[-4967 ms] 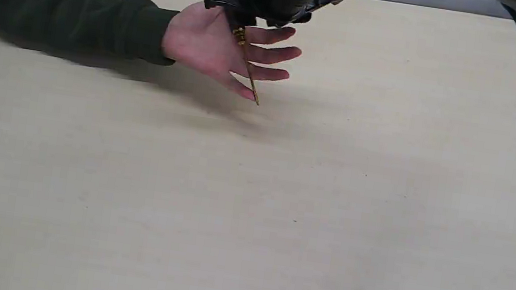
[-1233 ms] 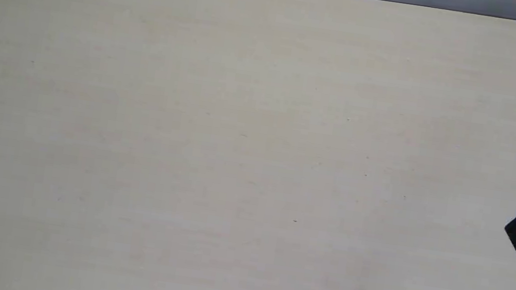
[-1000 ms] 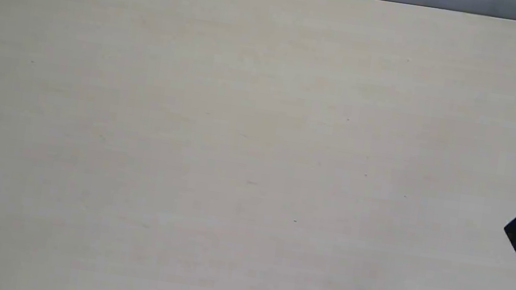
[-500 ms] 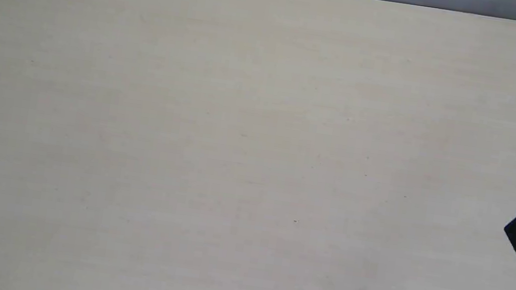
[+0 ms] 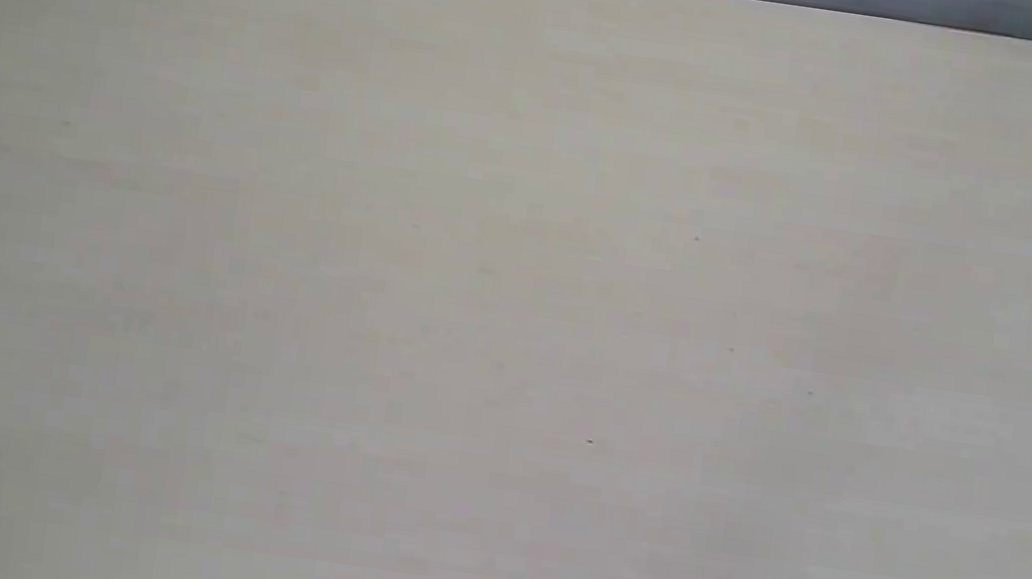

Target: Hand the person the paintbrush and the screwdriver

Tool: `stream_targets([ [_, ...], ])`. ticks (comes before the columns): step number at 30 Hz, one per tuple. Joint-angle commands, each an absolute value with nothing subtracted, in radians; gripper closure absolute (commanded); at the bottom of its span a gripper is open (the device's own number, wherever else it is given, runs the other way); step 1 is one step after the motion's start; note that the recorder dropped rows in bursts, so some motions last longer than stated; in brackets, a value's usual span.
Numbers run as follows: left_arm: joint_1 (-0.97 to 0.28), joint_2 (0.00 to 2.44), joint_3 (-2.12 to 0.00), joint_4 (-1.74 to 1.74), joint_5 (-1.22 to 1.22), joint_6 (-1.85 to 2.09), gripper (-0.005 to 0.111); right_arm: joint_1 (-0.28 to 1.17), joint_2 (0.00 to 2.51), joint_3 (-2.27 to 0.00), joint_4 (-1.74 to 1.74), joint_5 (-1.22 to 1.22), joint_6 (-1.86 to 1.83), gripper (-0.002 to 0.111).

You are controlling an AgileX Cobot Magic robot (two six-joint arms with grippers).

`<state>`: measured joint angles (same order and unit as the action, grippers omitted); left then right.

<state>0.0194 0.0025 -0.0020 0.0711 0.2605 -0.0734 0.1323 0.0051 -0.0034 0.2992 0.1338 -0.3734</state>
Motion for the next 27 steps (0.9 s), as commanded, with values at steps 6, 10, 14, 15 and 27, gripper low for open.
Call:
stream_targets([
  [6,0.011,0.0,0.0,0.071,0.249,-0.075,0.107,-0.146,0.0,0.0,0.291,0.234,-0.378,0.098],
  [10,0.011,0.0,0.0,0.068,0.252,-0.075,0.107,-0.211,0.0,0.0,0.289,0.258,-0.382,0.098],
  [14,0.011,0.0,0.0,0.068,0.25,-0.075,0.107,-0.251,0.0,0.0,0.289,0.284,-0.382,0.098],
  [15,0.011,0.0,0.0,0.068,0.25,-0.075,0.107,-0.257,0.0,0.0,0.289,0.292,-0.382,0.098],
  [27,0.011,0.0,0.0,0.068,0.25,-0.075,0.107,-0.252,0.0,0.0,0.299,0.303,-0.378,0.098],
])
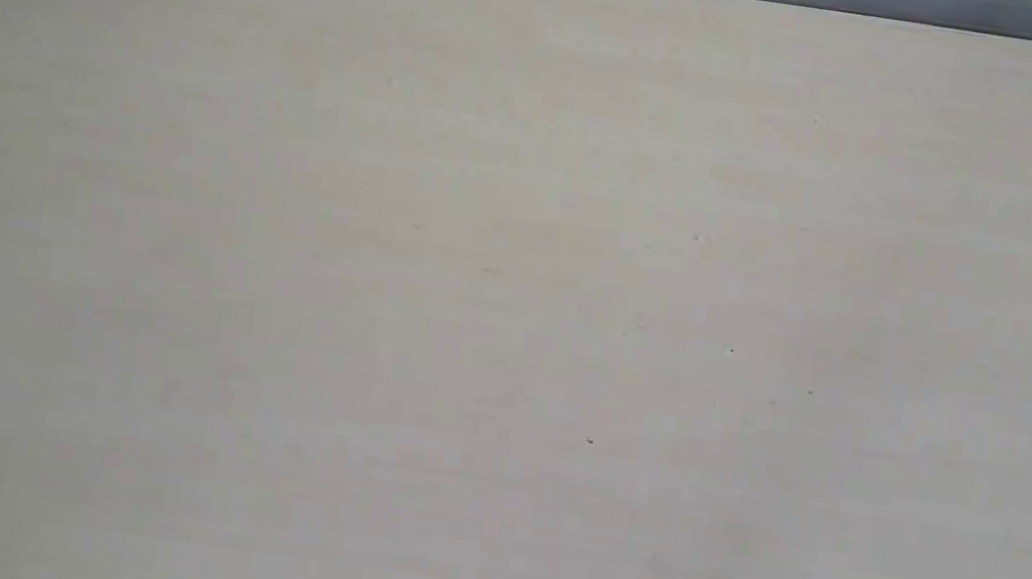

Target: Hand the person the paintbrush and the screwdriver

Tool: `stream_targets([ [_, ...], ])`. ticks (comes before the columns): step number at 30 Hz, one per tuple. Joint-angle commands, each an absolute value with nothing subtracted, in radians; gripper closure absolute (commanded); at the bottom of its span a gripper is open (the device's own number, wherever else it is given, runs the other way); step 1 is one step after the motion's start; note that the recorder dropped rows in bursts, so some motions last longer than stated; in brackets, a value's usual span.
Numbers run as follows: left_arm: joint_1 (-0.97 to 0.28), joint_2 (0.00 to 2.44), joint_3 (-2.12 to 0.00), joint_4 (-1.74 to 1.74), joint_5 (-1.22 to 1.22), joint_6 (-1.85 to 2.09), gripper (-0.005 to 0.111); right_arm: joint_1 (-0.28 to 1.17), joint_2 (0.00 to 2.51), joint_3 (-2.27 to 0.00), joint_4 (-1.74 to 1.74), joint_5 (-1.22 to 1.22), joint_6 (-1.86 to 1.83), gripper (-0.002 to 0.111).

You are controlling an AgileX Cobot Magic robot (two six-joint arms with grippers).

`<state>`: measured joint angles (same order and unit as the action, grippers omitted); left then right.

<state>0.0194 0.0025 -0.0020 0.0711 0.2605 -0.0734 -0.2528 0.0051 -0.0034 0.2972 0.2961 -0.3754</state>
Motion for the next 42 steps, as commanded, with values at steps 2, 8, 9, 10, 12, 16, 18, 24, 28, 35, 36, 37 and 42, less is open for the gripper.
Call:
stream_targets([
  [2,0.011,0.0,0.0,0.068,0.25,-0.075,0.107,-0.252,0.0,0.0,0.299,0.305,-0.378,0.098],
  [8,0.011,0.0,0.0,0.068,0.25,-0.075,0.107,-0.186,0.0,0.0,0.299,0.305,-0.38,0.098],
  [9,0.011,0.0,0.0,0.068,0.25,-0.075,0.107,-0.17,0.0,0.0,0.299,0.305,-0.38,0.098],
  [10,0.011,0.0,0.0,0.068,0.247,-0.075,0.107,-0.16,0.0,0.0,0.299,0.305,-0.38,0.098],
  [12,0.011,0.0,0.0,0.071,0.249,-0.075,0.107,-0.147,0.0,0.0,0.299,0.303,-0.38,0.098],
  [16,0.011,0.0,0.0,0.071,0.249,-0.075,0.107,-0.145,0.0,0.0,0.299,0.301,-0.38,0.098],
  [18,0.011,0.0,0.0,0.071,0.249,-0.075,0.107,-0.145,0.0,0.0,0.299,0.301,-0.38,0.098],
  [24,0.011,0.0,0.0,0.071,0.249,-0.075,0.107,-0.145,0.0,0.0,0.299,0.303,-0.38,0.098],
  [28,0.011,0.0,0.0,0.071,0.249,-0.075,0.107,-0.145,0.0,0.0,0.299,0.305,-0.378,0.098],
  [35,0.011,0.0,0.0,0.071,0.249,-0.075,0.107,-0.145,0.0,0.0,0.194,0.305,-0.251,0.098],
  [36,0.011,0.0,0.0,0.071,0.249,-0.075,0.107,-0.145,0.0,0.0,0.138,0.308,-0.187,0.098],
  [37,0.011,0.0,0.0,0.071,0.249,-0.075,0.107,-0.145,0.0,0.0,0.085,0.316,-0.128,0.098],
  [42,0.011,0.0,0.0,0.068,0.25,-0.075,0.107,-0.145,0.0,0.0,0.0,0.32,-0.019,0.098],
])
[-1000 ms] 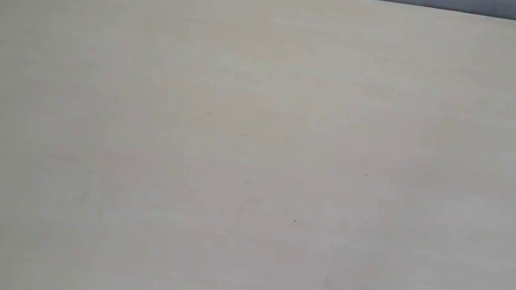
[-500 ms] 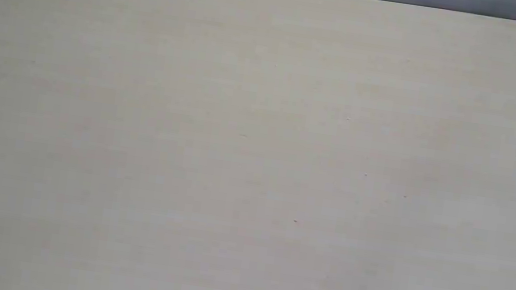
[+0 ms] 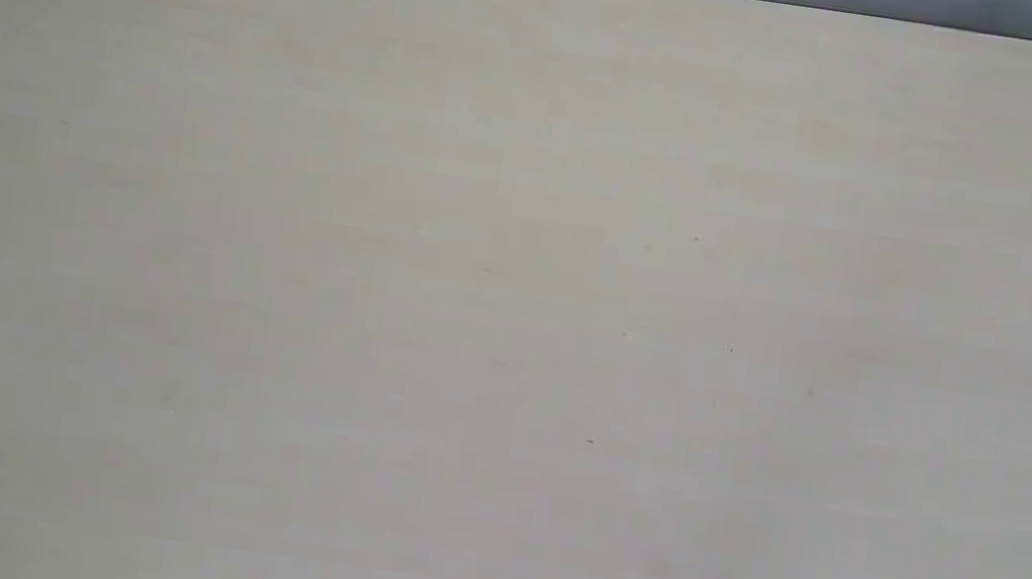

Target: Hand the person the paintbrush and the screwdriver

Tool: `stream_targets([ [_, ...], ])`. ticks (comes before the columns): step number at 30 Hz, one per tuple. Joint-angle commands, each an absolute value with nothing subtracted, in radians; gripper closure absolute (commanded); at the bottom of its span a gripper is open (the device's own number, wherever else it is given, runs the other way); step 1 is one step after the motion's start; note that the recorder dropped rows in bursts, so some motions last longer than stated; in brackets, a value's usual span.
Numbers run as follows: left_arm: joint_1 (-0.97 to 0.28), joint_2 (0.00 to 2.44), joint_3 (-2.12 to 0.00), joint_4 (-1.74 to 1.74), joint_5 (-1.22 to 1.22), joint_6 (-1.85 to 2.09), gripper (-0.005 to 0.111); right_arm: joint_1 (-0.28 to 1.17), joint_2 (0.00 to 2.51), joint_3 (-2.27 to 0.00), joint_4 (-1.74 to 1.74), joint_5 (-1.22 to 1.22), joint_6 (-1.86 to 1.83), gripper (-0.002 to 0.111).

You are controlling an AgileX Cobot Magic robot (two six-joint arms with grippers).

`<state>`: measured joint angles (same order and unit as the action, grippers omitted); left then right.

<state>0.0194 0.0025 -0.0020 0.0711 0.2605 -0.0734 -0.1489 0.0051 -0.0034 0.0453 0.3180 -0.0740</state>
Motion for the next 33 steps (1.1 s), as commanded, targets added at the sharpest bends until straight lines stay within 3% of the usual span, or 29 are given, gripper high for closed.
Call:
stream_targets([
  [1,0.011,0.0,0.0,0.068,0.25,-0.075,0.107,-0.145,0.0,0.0,0.0,0.32,-0.019,0.098],
  [33,0.011,0.0,0.0,0.07,0.248,-0.075,0.107,-0.145,0.0,0.0,-0.016,0.32,-0.01,0.098],
])
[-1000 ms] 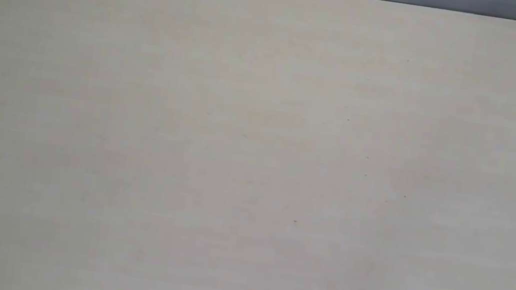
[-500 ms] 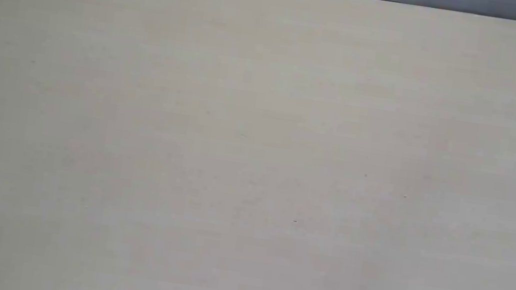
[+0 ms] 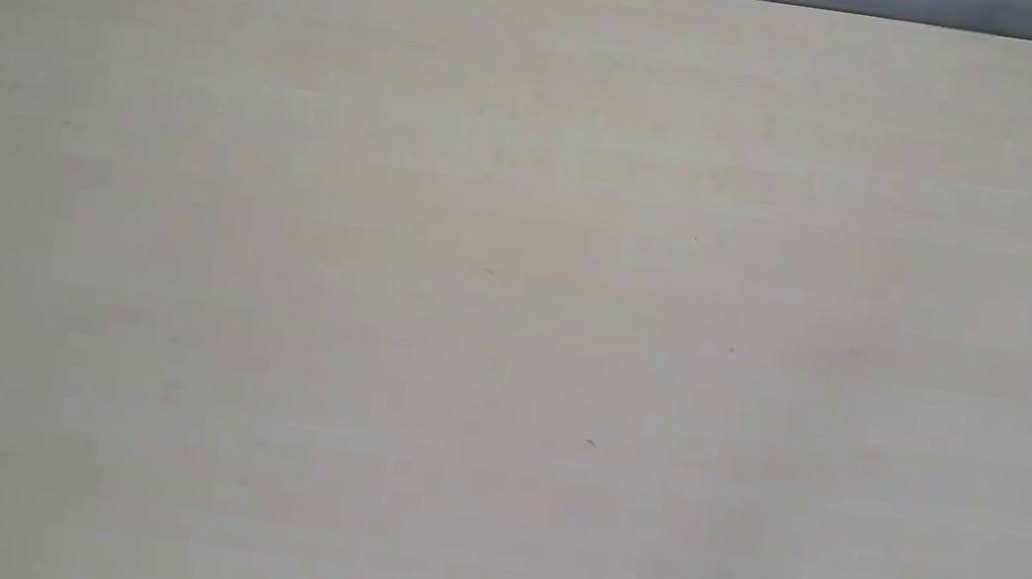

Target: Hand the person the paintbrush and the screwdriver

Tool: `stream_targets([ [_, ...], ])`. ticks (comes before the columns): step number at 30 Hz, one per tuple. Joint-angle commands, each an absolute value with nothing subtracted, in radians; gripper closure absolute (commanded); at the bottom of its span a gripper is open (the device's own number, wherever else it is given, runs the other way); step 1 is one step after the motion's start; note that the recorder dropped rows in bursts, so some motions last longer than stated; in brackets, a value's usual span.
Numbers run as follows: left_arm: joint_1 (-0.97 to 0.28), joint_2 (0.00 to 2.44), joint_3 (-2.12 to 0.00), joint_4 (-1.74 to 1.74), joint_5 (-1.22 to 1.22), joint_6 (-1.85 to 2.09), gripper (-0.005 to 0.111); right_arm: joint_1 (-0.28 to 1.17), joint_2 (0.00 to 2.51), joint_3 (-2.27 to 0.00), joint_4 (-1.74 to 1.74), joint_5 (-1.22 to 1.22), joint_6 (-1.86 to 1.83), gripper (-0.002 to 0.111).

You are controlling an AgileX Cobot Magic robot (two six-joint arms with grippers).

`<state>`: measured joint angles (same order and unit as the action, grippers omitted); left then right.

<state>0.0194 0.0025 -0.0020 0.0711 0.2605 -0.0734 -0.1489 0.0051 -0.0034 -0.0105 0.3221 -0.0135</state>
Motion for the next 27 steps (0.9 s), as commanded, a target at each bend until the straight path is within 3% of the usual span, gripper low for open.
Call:
stream_targets([
  [1,0.011,0.0,0.0,0.07,0.248,-0.075,0.107,-0.145,0.0,0.0,-0.016,0.32,-0.01,0.098],
  [27,0.011,0.0,0.0,0.067,0.25,-0.075,0.107,-0.088,0.0,0.0,-0.016,0.326,-0.012,0.098],
])
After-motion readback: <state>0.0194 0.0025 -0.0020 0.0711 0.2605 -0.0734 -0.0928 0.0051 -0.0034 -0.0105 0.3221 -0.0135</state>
